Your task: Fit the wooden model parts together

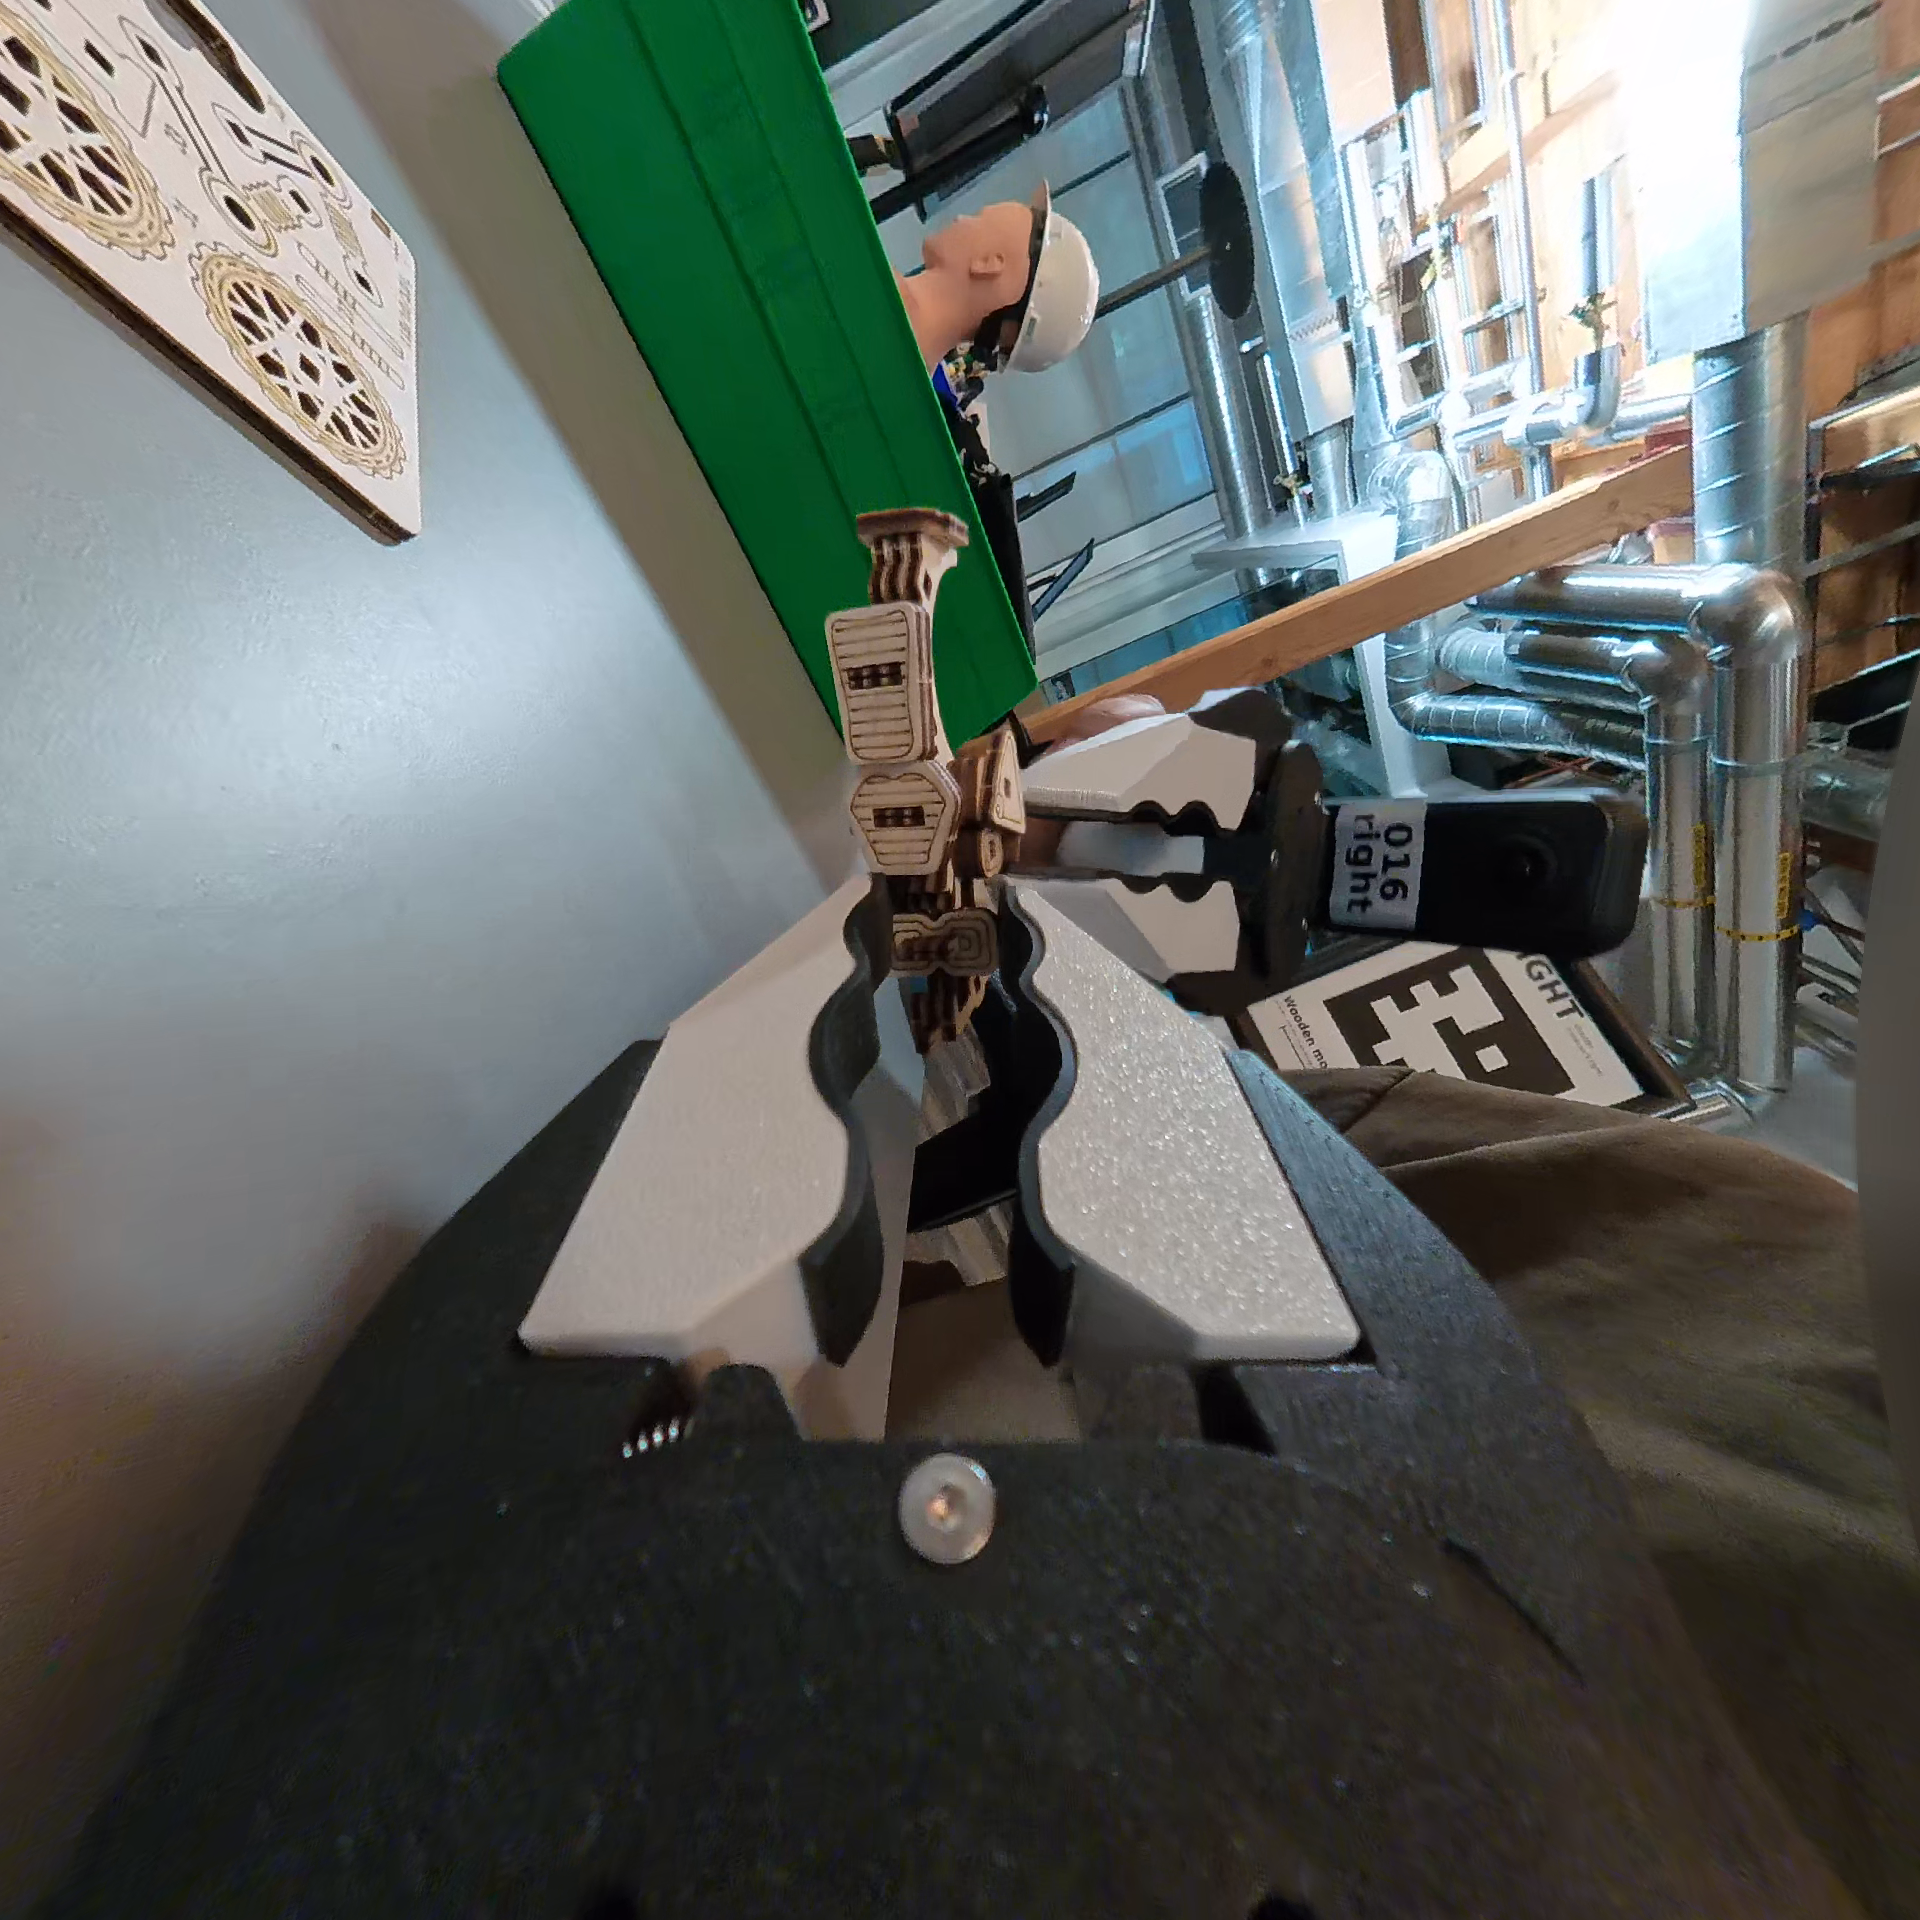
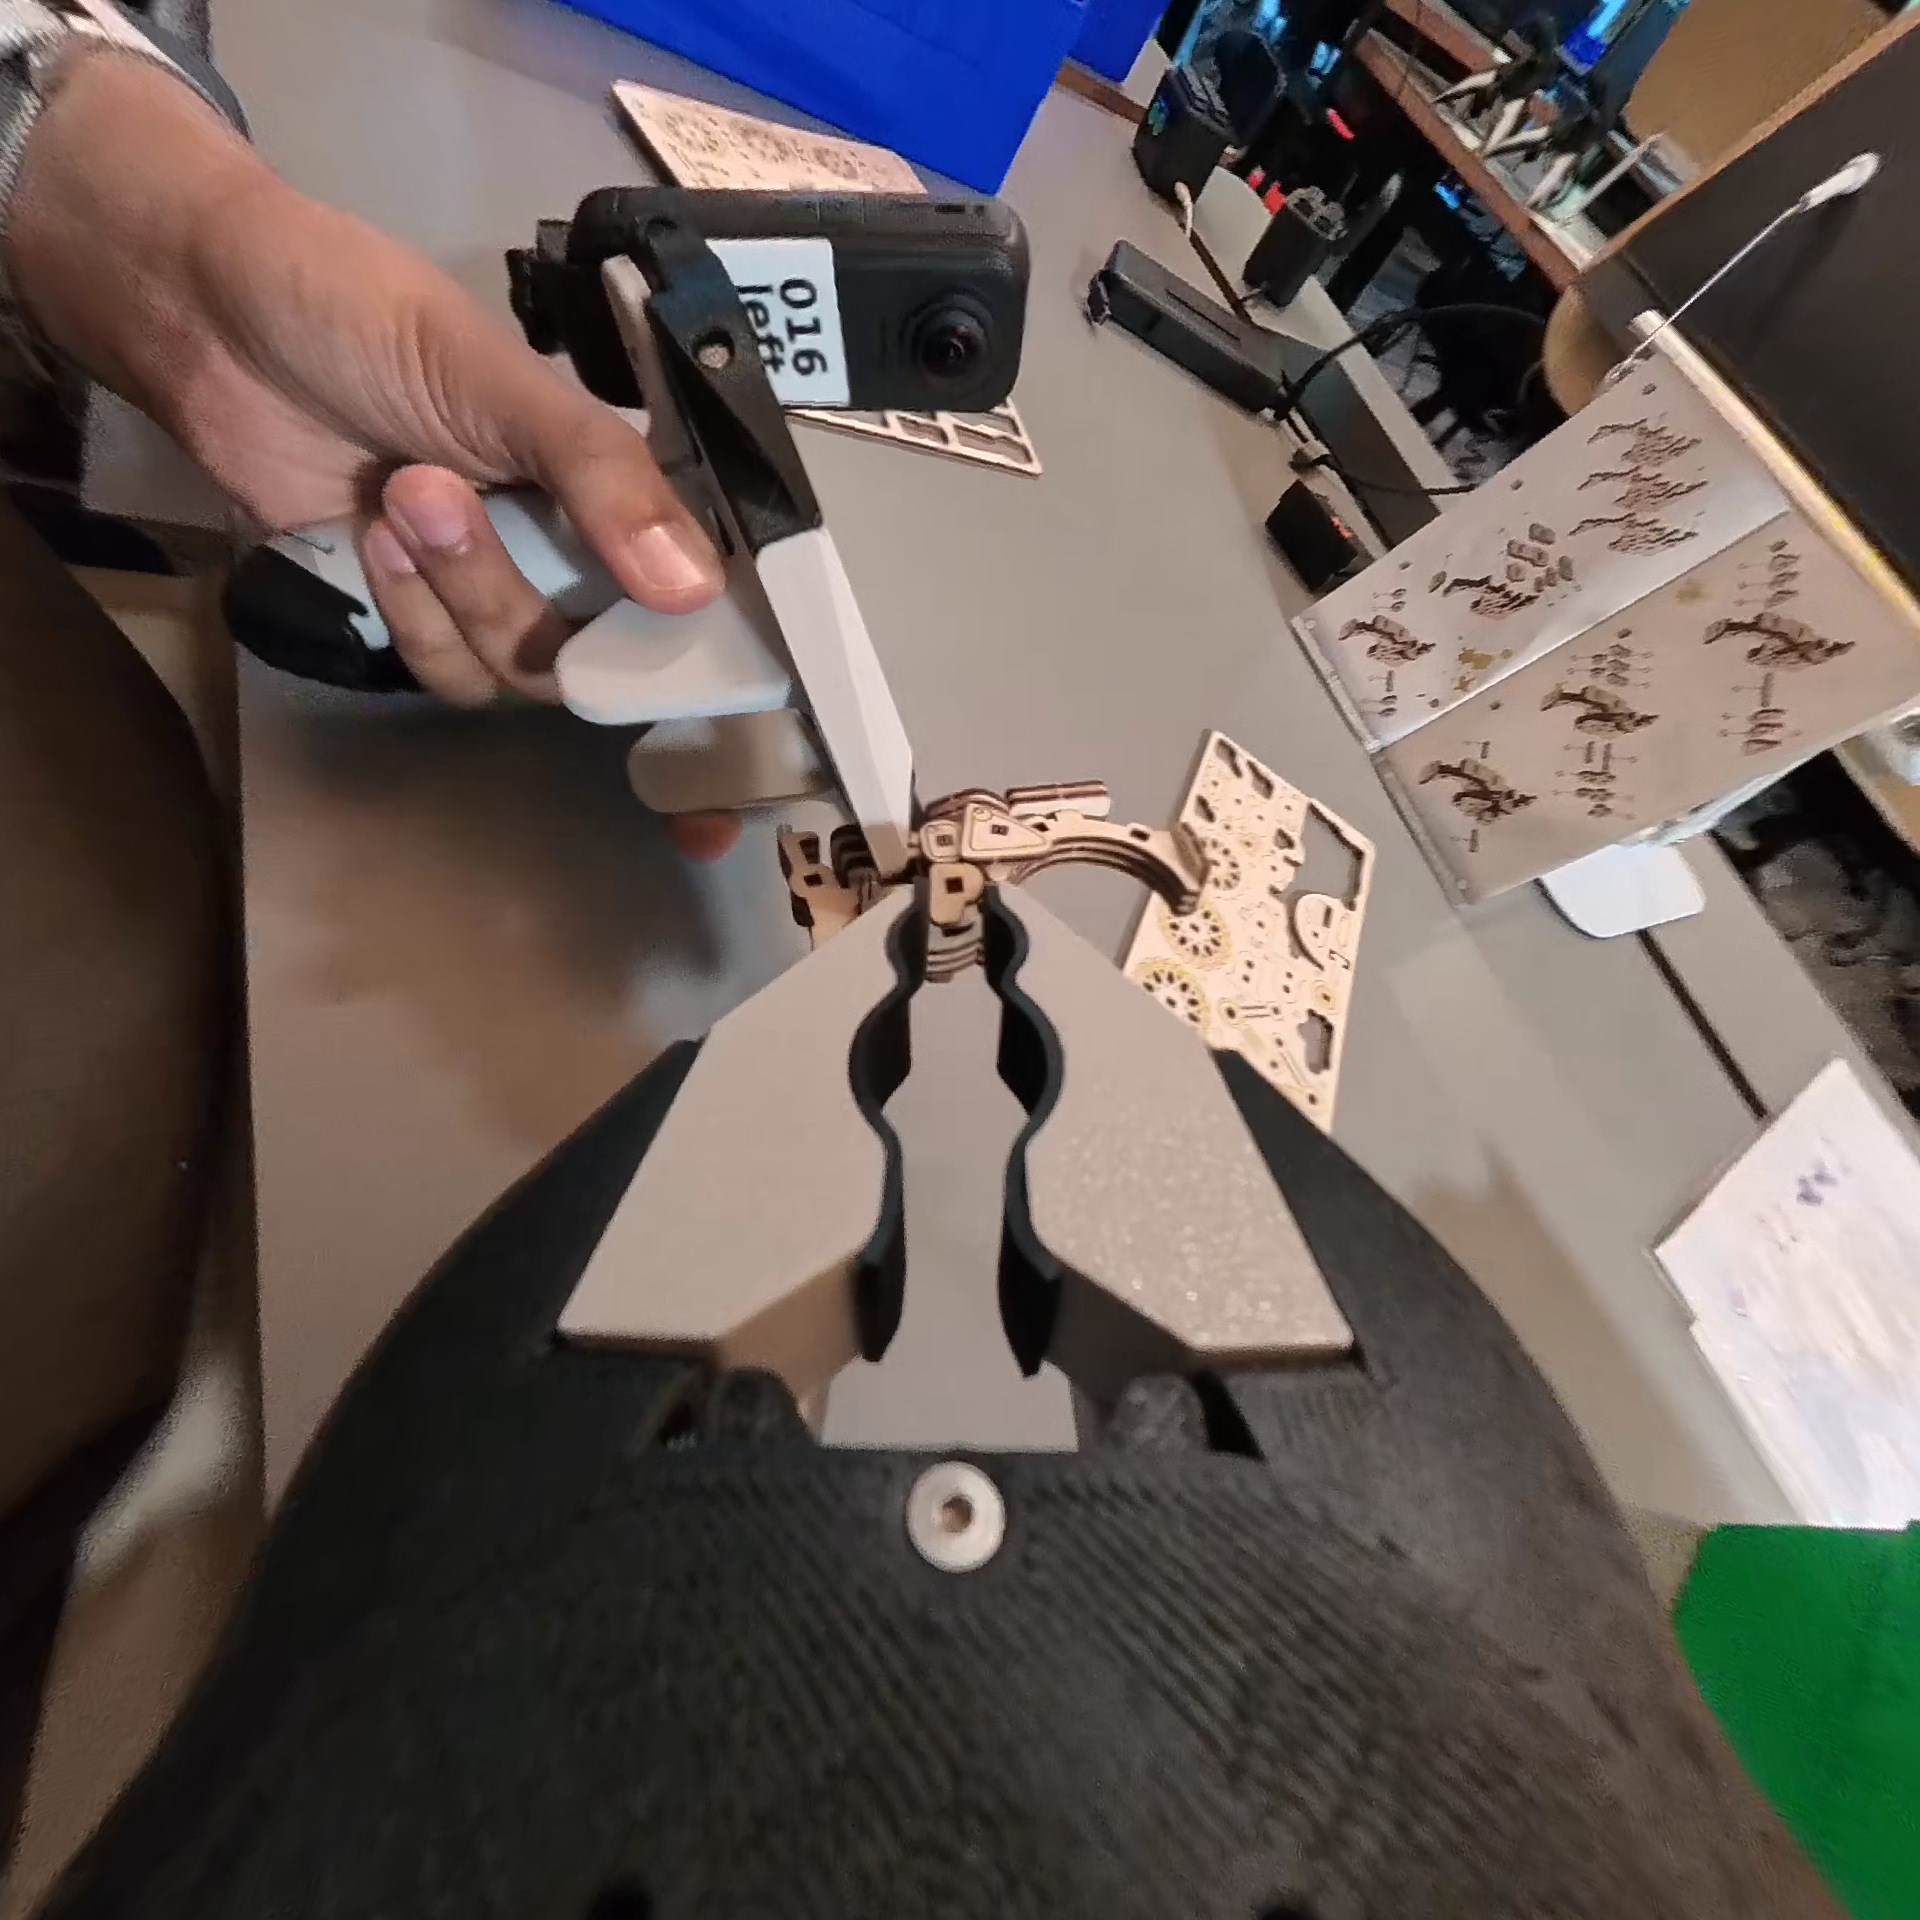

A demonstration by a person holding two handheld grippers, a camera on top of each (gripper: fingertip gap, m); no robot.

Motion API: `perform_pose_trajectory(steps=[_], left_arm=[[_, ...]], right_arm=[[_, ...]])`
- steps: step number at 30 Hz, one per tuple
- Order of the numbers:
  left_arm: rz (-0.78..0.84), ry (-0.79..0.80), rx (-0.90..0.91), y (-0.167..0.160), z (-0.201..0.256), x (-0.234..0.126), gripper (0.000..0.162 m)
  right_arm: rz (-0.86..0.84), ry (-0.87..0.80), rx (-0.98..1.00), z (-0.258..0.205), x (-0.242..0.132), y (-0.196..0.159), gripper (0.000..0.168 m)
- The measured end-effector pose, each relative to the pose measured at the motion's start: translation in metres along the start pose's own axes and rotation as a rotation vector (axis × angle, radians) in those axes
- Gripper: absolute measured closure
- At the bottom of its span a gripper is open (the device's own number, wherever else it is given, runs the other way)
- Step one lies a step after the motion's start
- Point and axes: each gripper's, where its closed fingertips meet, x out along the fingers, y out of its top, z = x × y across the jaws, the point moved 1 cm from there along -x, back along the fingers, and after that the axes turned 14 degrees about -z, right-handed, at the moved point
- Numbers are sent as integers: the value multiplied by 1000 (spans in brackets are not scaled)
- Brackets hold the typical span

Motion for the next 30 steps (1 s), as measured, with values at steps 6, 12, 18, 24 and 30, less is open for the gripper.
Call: perform_pose_trajectory(steps=[6,12,18,24,30], left_arm=[[-22,34,38,-2,0,1,145],[-47,91,91,-3,-4,2,144],[-24,45,35,-2,-3,1,145],[11,44,44,4,-2,-5,145],[81,16,101,13,8,-11,145]], right_arm=[[-7,53,38,-1,-1,-2,160],[-44,52,25,-2,1,-5,160],[-38,51,46,-1,1,-5,154],[39,80,204,11,-5,1,134],[196,394,773,23,-5,-2,132]])
